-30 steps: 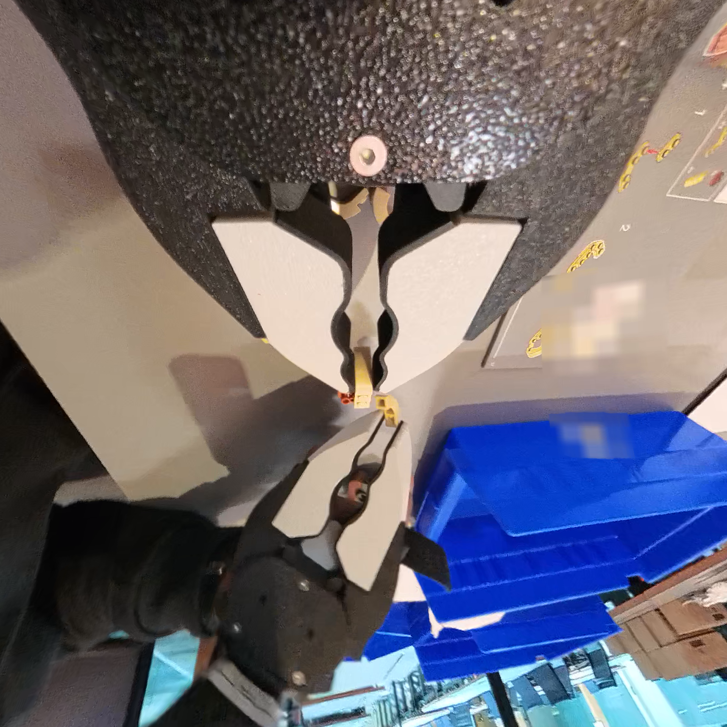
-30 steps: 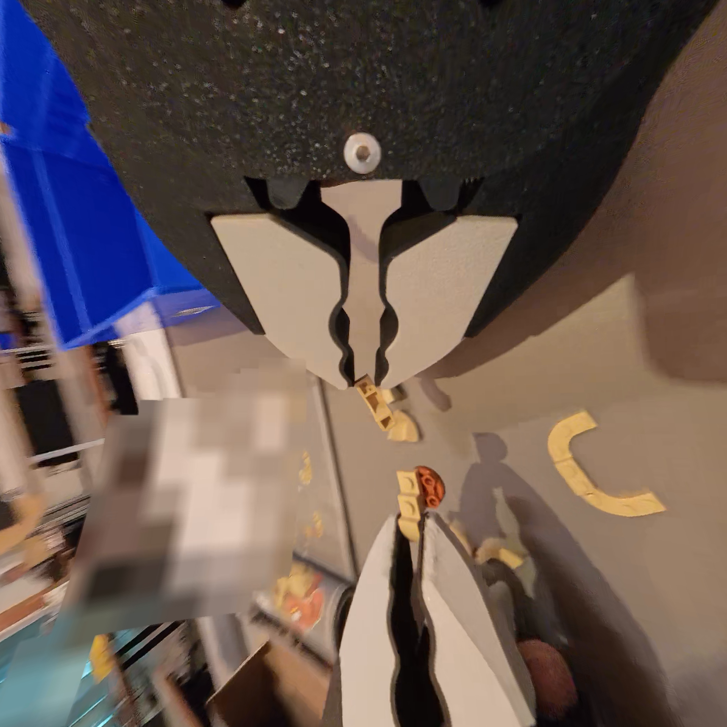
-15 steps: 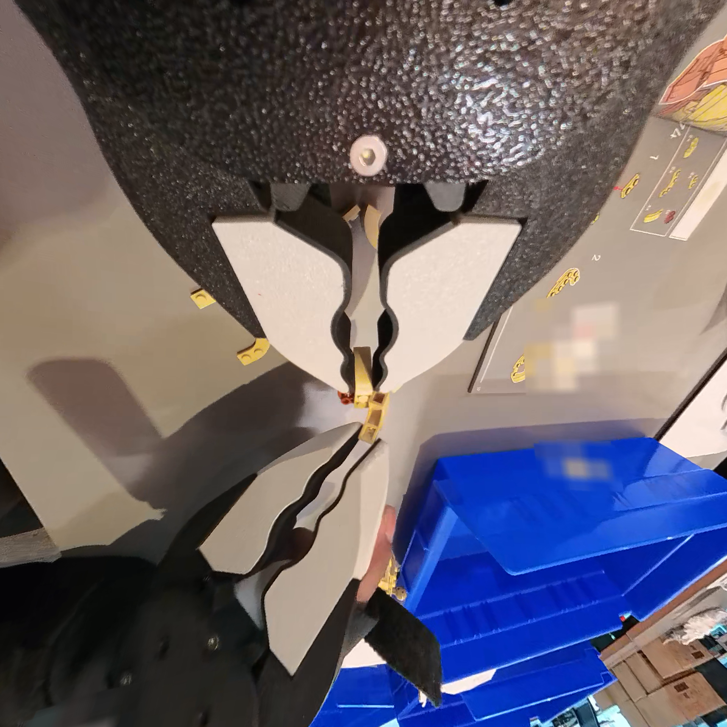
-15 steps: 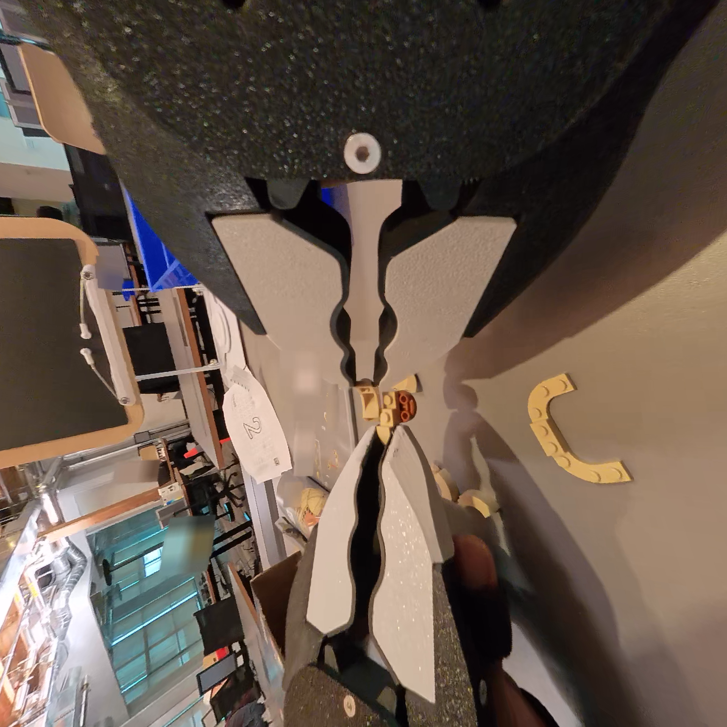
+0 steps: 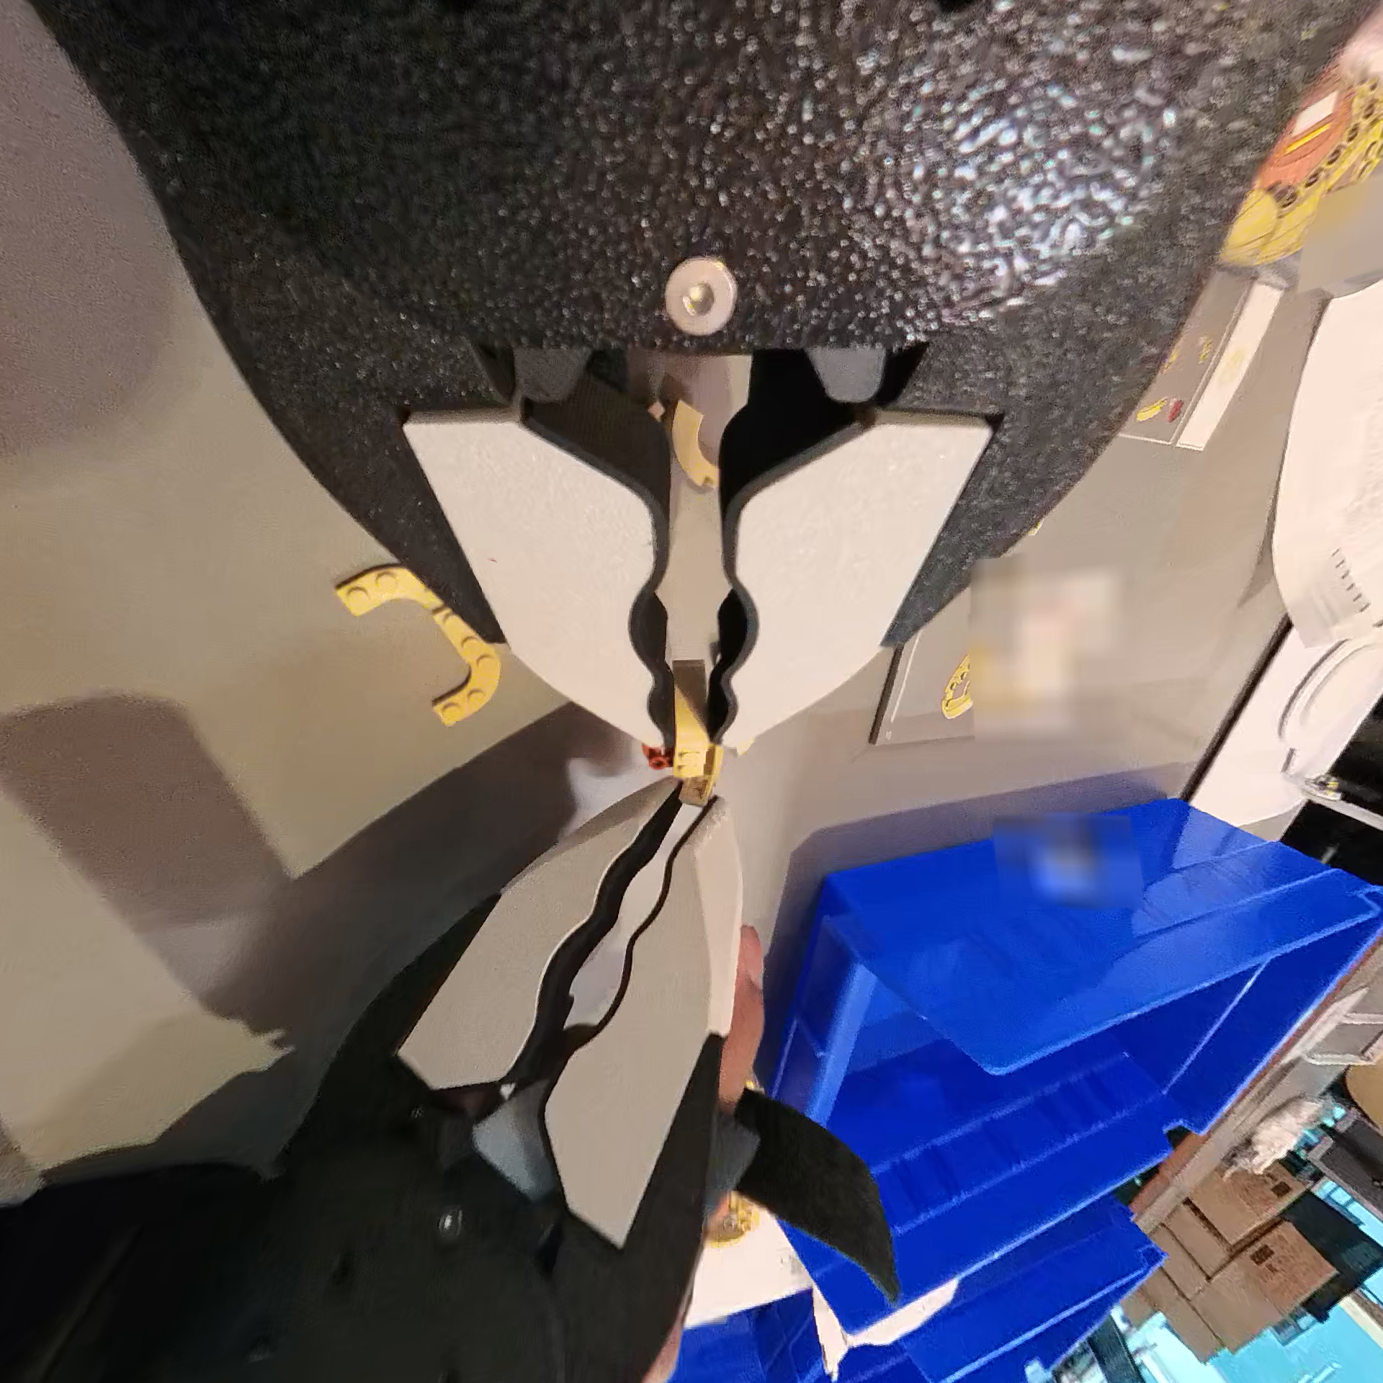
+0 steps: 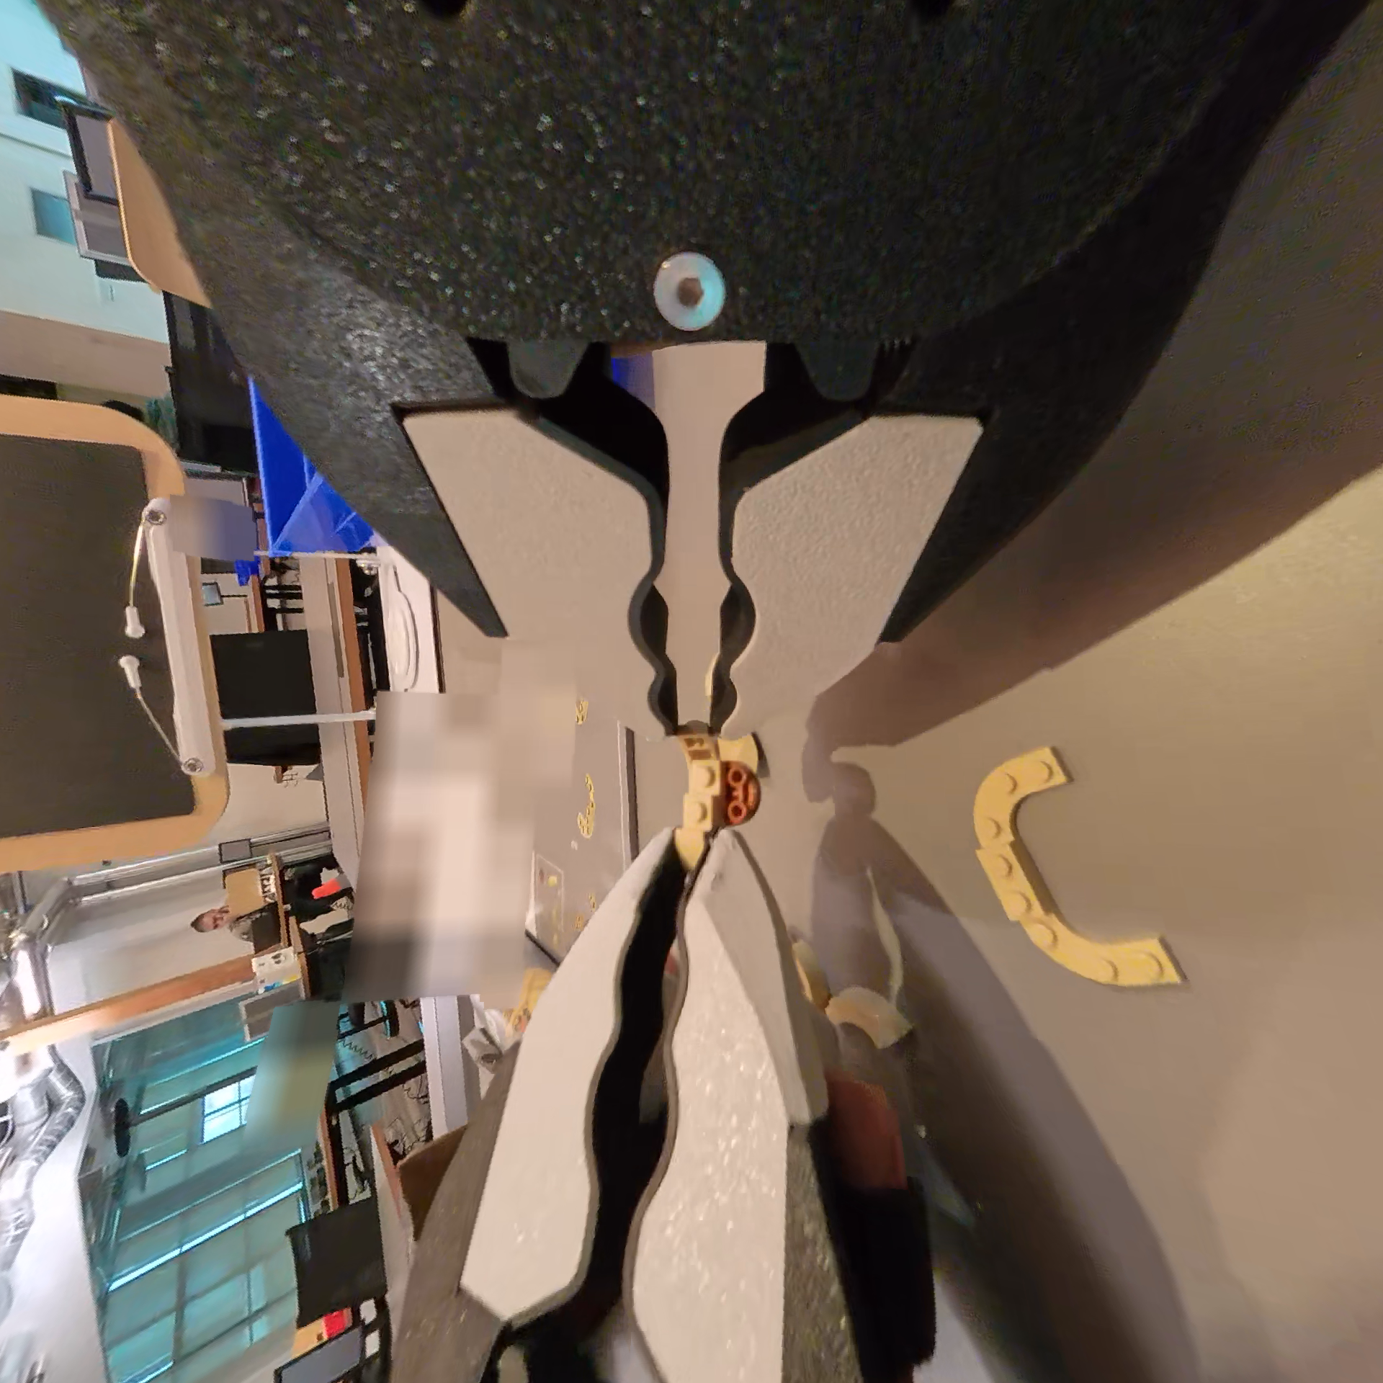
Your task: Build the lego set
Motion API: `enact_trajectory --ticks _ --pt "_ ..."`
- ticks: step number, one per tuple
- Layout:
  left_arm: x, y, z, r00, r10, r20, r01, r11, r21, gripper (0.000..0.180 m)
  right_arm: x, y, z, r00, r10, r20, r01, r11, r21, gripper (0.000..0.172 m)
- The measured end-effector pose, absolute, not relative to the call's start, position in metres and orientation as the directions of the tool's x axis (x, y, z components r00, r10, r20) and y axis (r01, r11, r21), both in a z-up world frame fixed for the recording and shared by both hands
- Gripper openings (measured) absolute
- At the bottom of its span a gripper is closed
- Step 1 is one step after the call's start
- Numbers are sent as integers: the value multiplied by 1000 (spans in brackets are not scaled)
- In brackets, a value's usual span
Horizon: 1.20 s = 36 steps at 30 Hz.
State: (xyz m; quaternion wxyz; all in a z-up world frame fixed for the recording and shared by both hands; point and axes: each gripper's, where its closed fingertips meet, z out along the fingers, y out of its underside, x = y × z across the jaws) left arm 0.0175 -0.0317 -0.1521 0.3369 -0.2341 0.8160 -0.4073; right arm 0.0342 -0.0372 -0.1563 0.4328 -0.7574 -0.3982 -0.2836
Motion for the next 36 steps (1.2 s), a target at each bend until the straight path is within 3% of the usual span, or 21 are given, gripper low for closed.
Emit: enact_trajectory --ticks 12,25,36 --pt "17 -32 -154 -650 -629 -427 -89 621 -779 8 26 -39 -156 552 386 739 833 -278 -477 7" --pt "10 -42 -166 -629 -394 -670 65 833 -550 8 17 -39 -167 549 458 699 836 -287 -468 7" --pt "10 -42 -163 -617 -402 -677 78 824 -561 8 20 -41 -169 548 464 696 836 -297 -461 7"
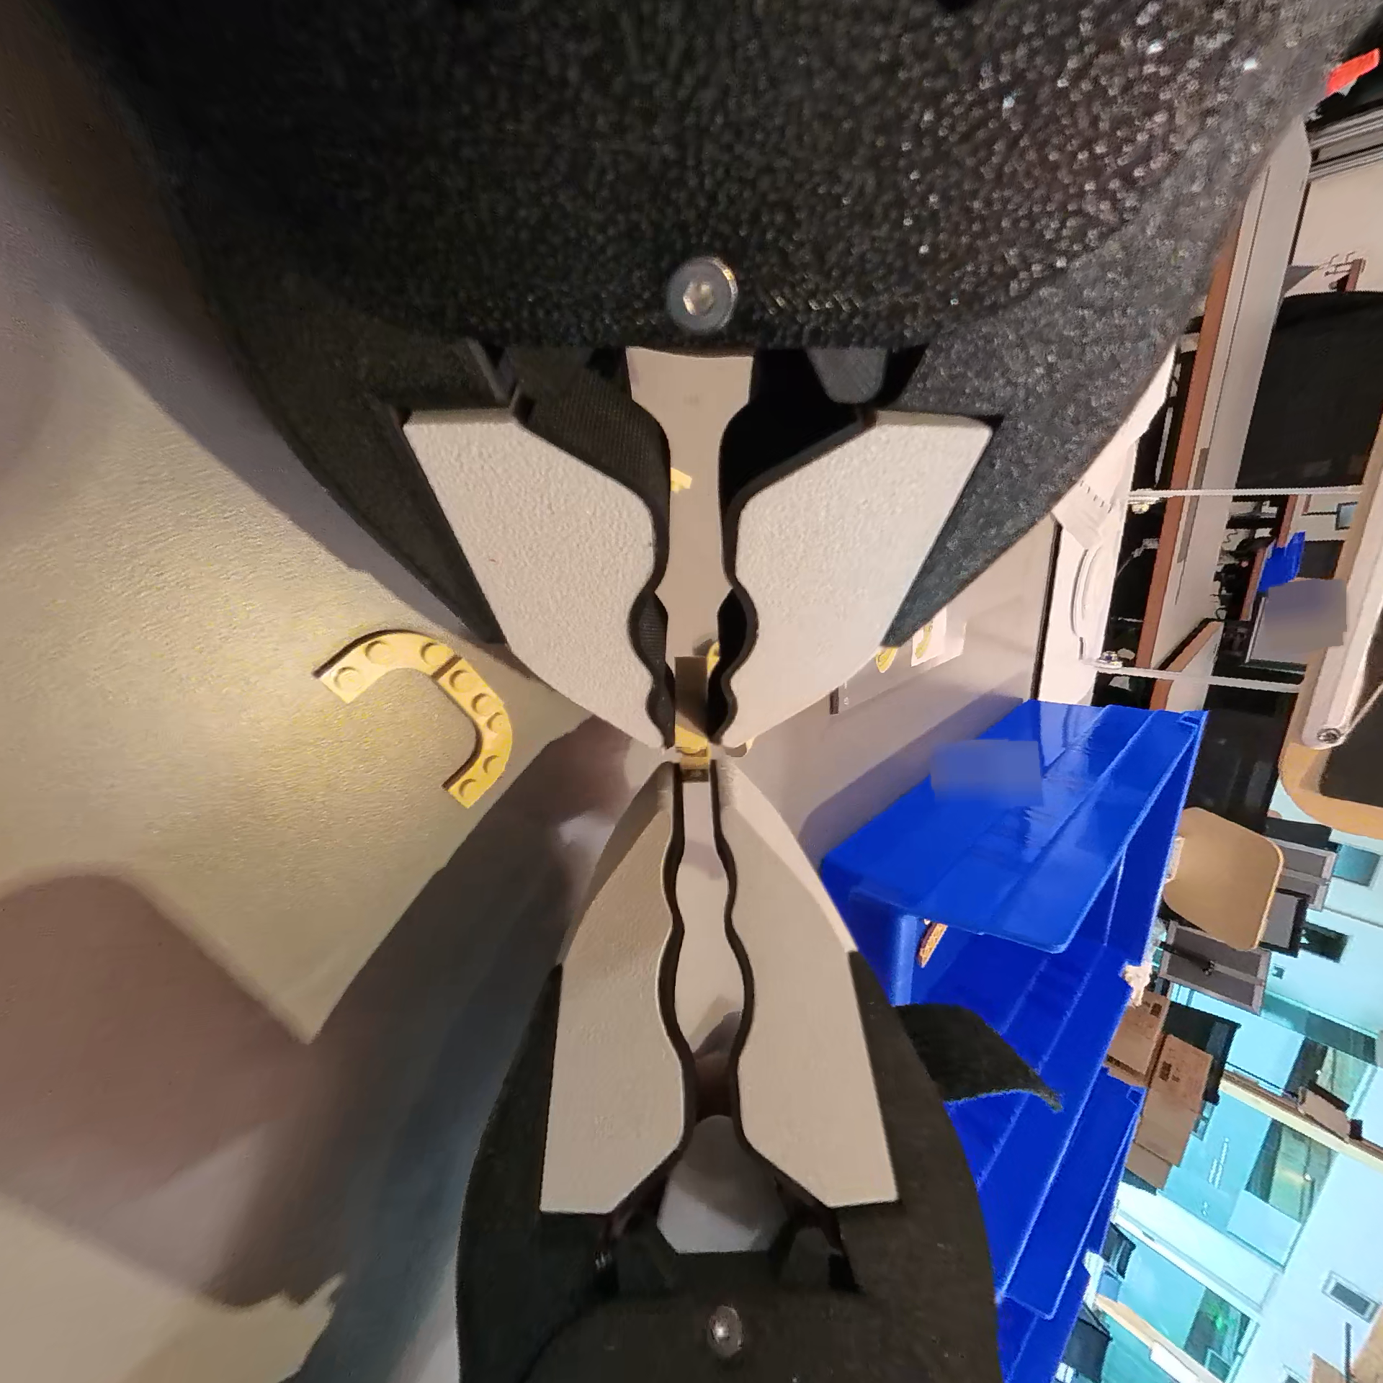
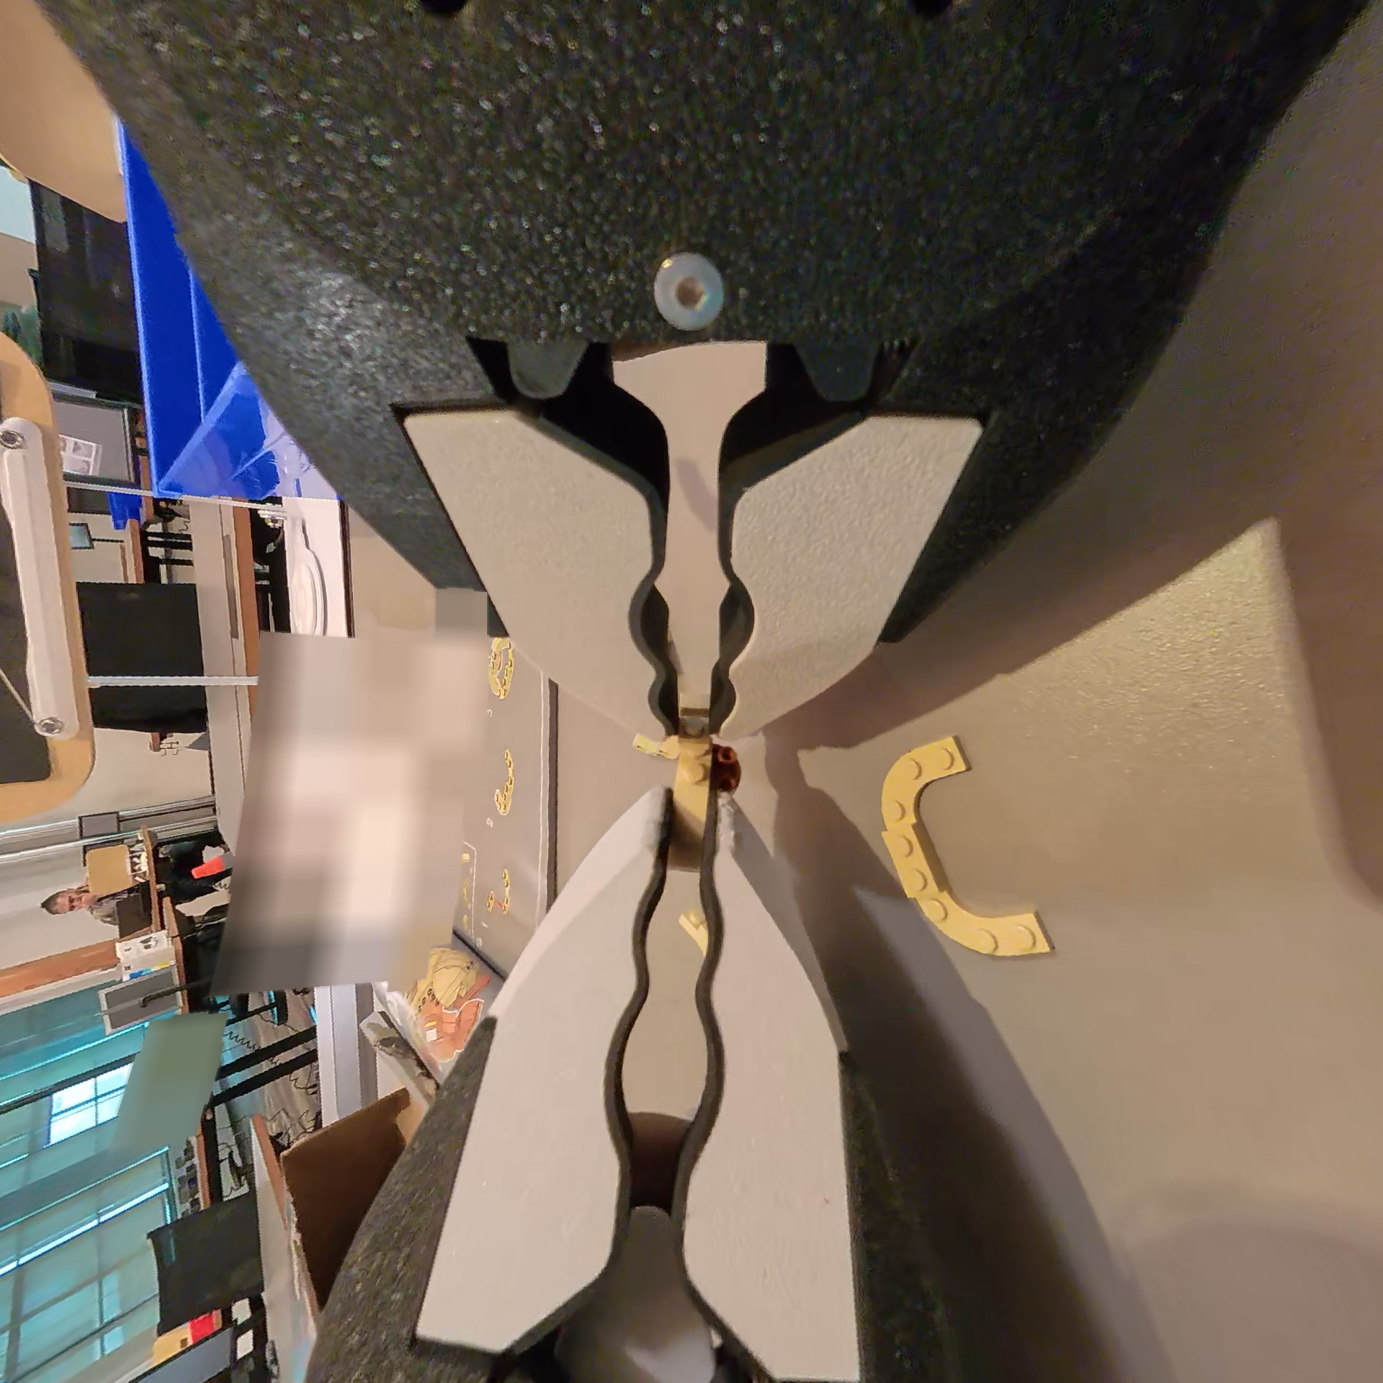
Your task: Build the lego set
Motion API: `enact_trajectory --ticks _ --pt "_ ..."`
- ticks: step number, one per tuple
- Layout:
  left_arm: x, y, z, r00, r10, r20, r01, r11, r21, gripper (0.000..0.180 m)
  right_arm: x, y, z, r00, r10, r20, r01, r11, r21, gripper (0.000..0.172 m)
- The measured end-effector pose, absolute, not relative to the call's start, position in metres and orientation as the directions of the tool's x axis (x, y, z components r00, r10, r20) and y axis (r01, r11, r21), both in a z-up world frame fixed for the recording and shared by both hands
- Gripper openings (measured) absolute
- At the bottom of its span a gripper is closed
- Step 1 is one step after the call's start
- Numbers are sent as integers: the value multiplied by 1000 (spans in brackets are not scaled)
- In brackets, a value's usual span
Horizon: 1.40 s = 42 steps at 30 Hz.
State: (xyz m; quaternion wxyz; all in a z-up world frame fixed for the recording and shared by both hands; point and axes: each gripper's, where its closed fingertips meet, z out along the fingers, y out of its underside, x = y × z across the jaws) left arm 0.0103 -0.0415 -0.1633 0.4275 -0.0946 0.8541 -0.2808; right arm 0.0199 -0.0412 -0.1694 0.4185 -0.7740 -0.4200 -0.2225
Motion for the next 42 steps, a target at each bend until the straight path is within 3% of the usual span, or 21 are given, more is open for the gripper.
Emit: enact_trajectory --ticks 42 --pt "2 -53 -144 -575 -367 -731 219 792 -570 8 10 -41 -154 486 385 785 874 -199 -444 8"
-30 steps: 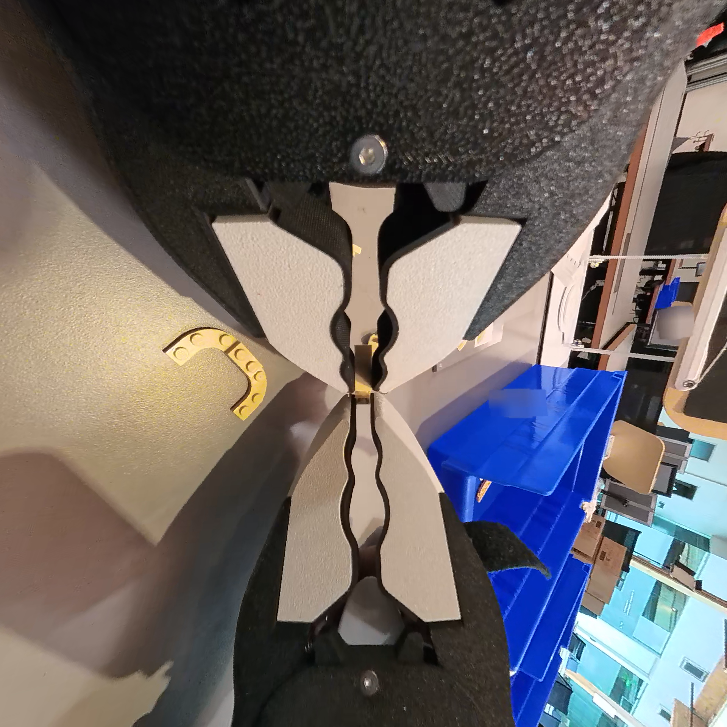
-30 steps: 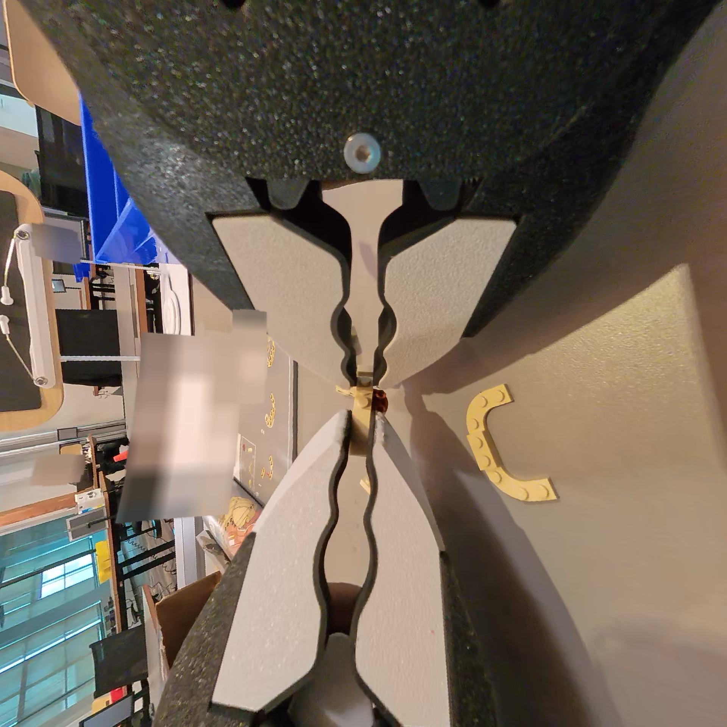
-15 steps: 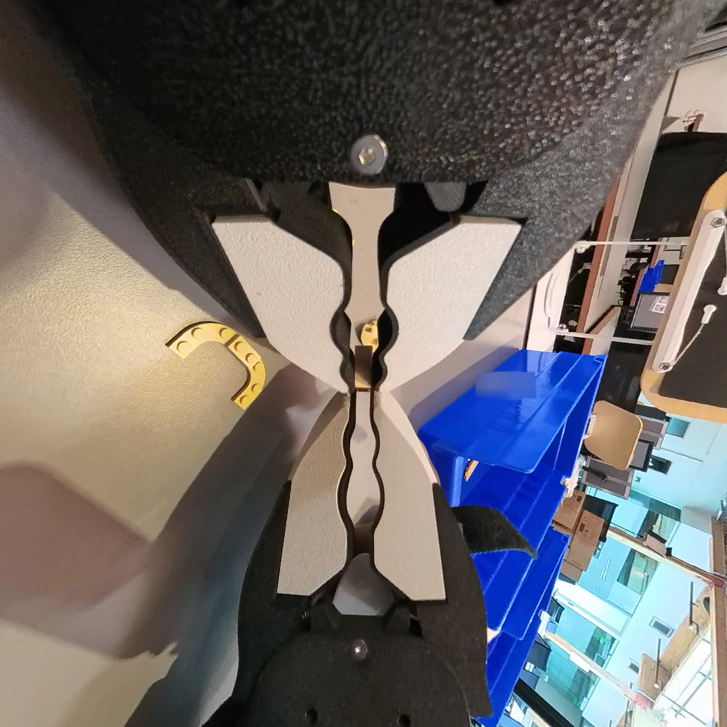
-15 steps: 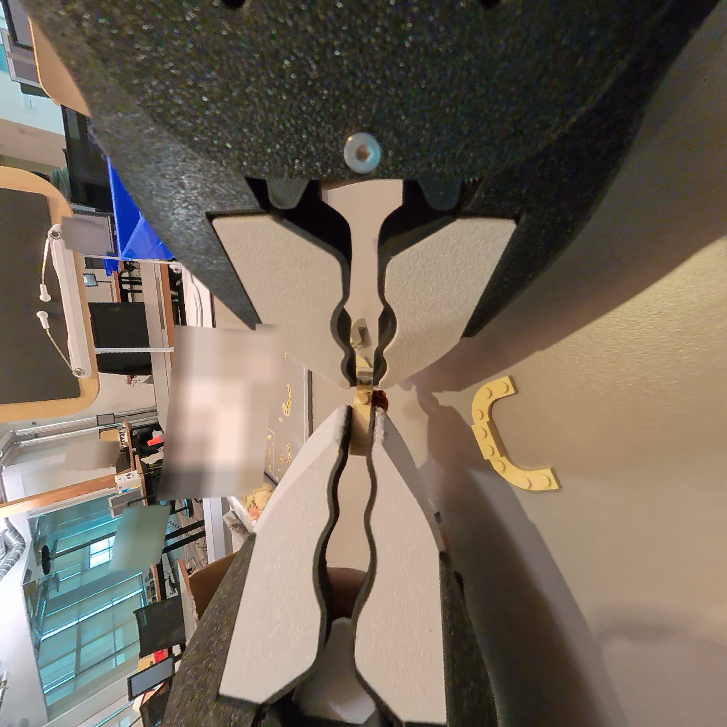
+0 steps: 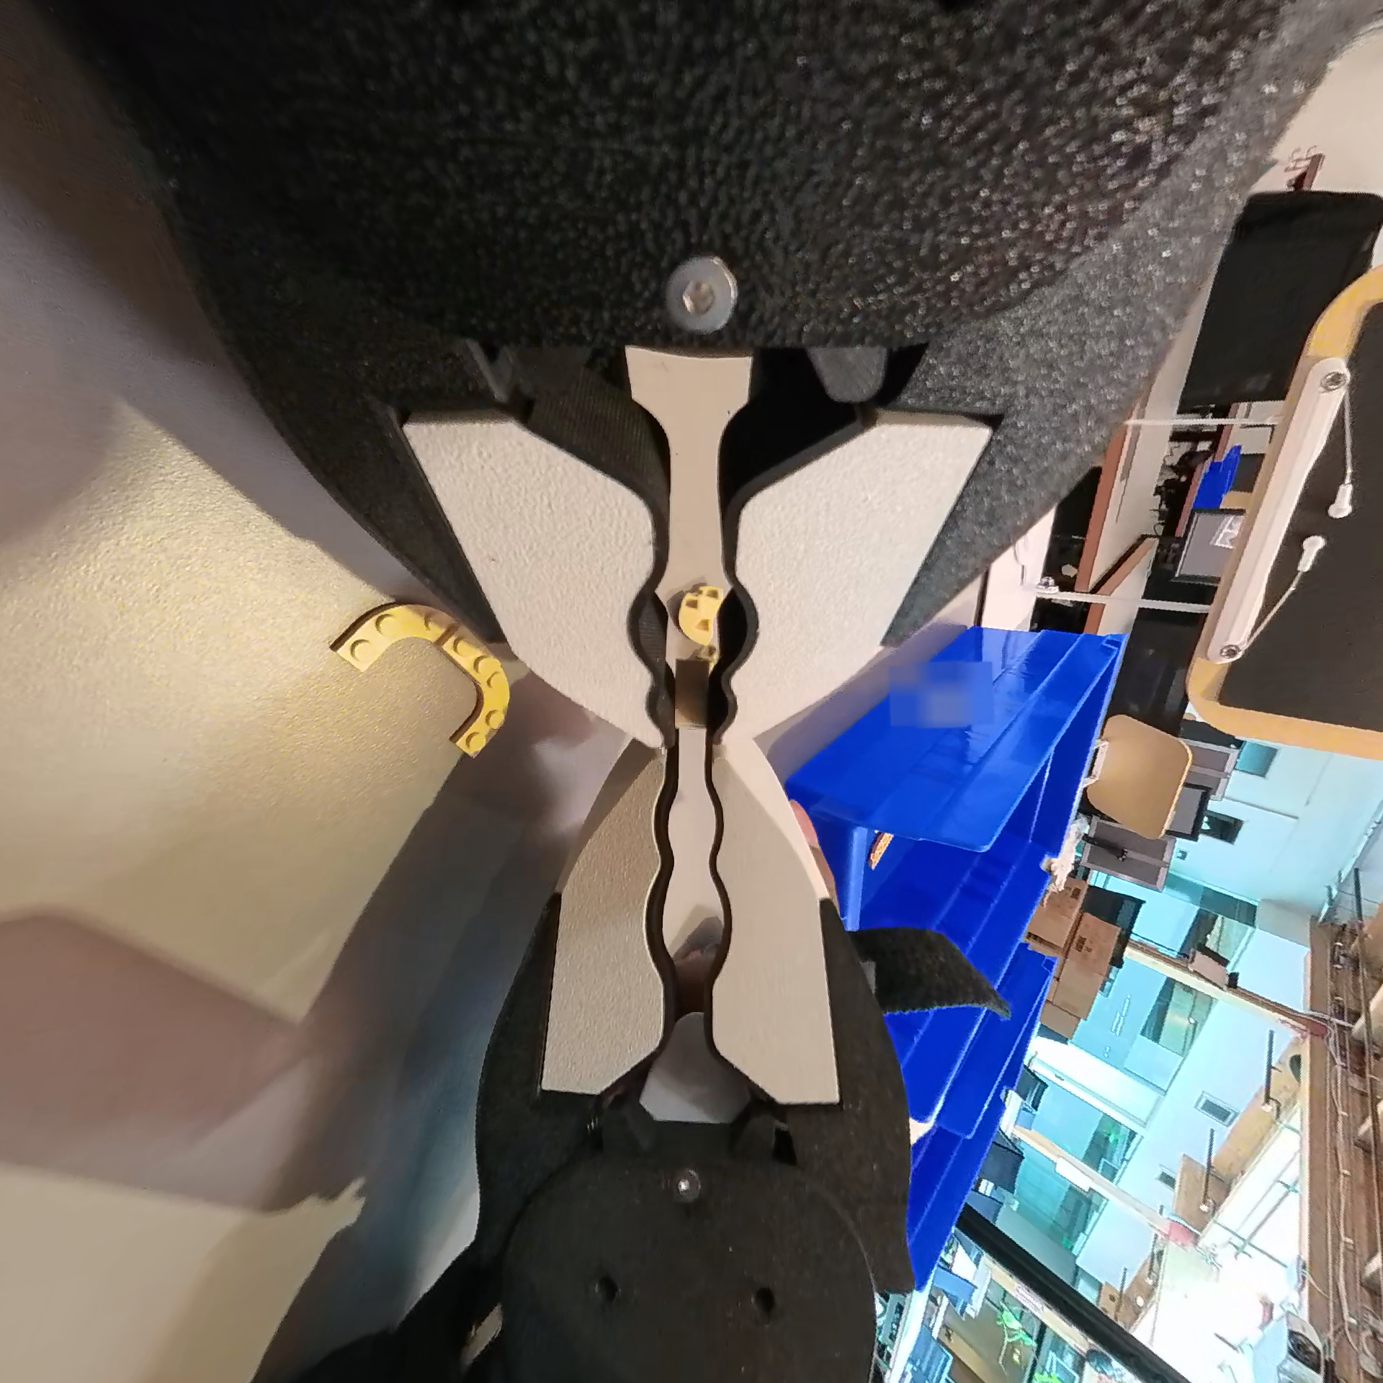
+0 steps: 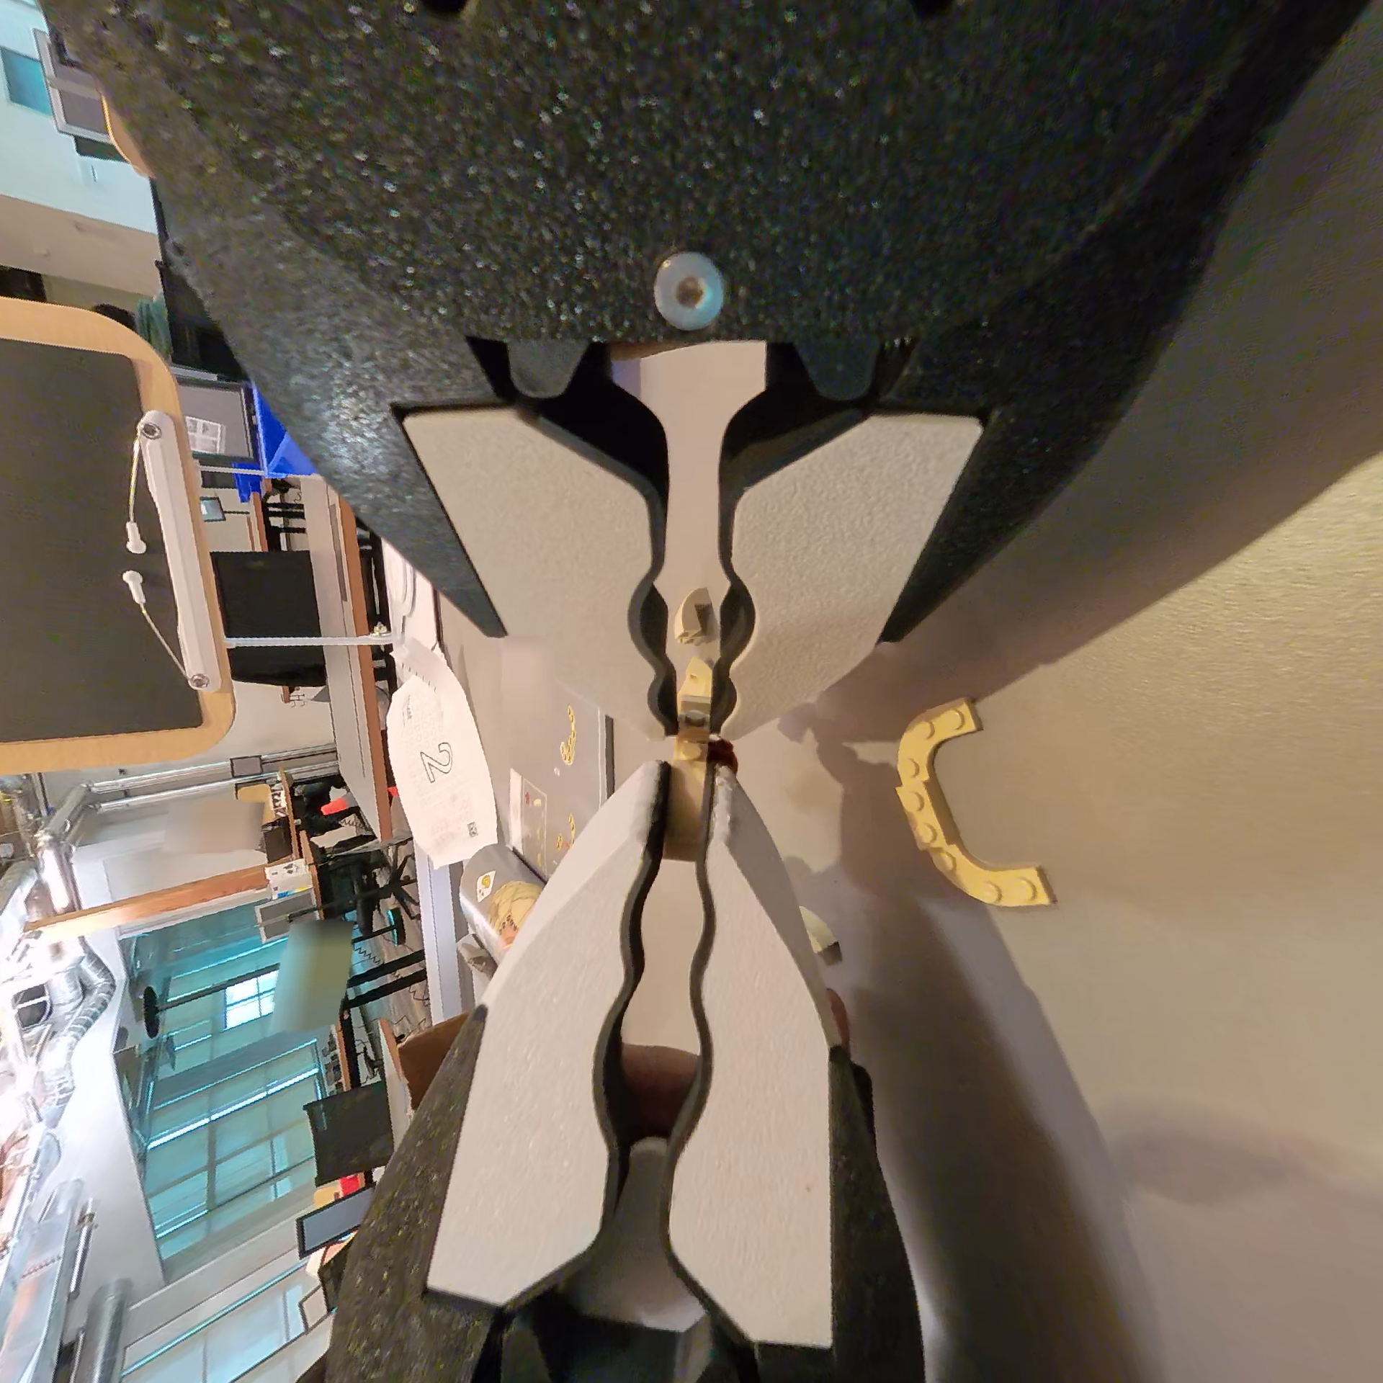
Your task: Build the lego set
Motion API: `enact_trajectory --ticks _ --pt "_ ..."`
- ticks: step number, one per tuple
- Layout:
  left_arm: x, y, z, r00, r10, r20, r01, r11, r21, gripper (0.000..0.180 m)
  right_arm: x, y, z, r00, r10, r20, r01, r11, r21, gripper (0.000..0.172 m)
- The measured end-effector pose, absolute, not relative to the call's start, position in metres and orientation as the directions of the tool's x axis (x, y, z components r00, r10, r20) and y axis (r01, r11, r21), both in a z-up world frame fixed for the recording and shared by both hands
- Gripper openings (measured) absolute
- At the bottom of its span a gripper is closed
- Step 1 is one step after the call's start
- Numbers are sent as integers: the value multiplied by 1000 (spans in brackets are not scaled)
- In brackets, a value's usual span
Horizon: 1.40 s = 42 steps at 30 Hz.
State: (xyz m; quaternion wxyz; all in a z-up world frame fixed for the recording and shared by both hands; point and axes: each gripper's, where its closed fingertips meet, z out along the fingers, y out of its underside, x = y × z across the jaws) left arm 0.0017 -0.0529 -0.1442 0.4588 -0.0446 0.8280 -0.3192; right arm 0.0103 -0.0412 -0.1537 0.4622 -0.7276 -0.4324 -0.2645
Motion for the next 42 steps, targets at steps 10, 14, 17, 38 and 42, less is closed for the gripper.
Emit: enact_trajectory --ticks 10,14,17,38,42 --pt "-2 -57 -141 -576 -349 -739 266 775 -573 8 5 -41 -151 477 383 791 878 -173 -446 8" --pt "-6 -62 -139 -581 -335 -742 298 760 -577 8 1 -43 -150 470 399 787 881 -154 -448 8" --pt "-9 -65 -136 -579 -325 -748 325 749 -577 8 -2 -44 -148 475 406 781 877 -142 -459 8" --pt "-15 -61 -119 -638 -402 -657 350 609 -712 0 -1 -42 -144 533 391 751 839 -129 -529 8" --pt "-5 -49 -127 -660 -454 -599 261 608 -749 0 6 -43 -149 557 405 725 825 -173 -538 8"
